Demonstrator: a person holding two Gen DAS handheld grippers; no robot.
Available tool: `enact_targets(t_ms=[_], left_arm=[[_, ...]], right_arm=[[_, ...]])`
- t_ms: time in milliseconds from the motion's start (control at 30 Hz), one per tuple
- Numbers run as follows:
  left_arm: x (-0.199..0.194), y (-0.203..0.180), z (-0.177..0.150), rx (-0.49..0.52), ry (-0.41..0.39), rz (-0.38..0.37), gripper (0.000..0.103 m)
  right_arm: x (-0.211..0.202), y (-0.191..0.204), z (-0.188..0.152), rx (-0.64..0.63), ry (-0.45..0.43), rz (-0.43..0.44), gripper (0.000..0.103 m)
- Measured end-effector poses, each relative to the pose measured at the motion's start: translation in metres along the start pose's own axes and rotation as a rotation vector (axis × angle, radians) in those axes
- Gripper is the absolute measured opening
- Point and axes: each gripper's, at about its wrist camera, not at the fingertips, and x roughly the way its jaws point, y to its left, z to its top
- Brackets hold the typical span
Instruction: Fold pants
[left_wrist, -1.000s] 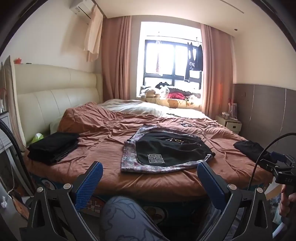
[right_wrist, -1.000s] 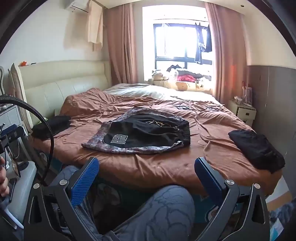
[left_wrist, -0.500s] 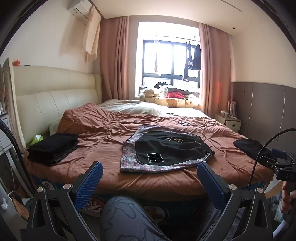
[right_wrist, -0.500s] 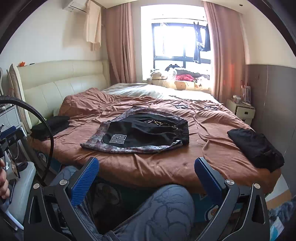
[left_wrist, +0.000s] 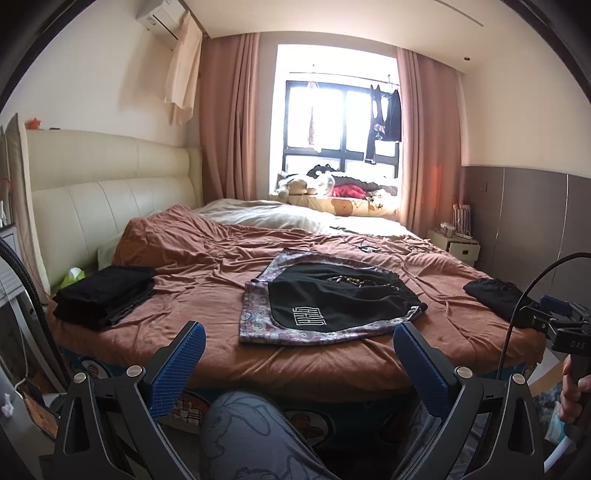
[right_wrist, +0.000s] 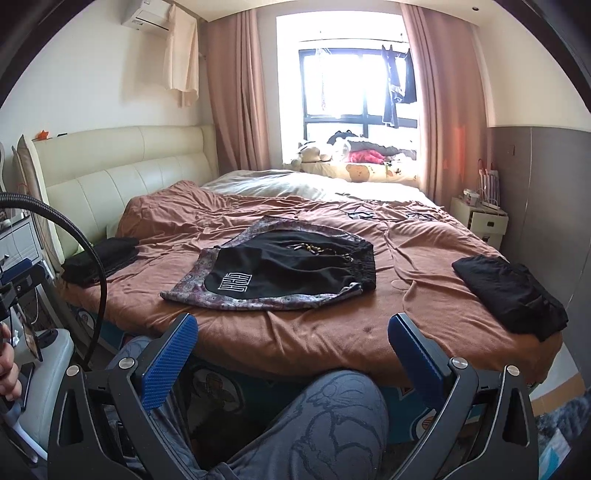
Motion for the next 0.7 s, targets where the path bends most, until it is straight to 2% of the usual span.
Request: enact_targets(t_ms=[700], left_arm=[[0.0008, 0.006, -0.0017, -0.011, 0.003, 0.001, 0.103]], right_arm=[[0.0049, -0.0024, 0.004, 0.02, 0.018, -0.006, 0.103]])
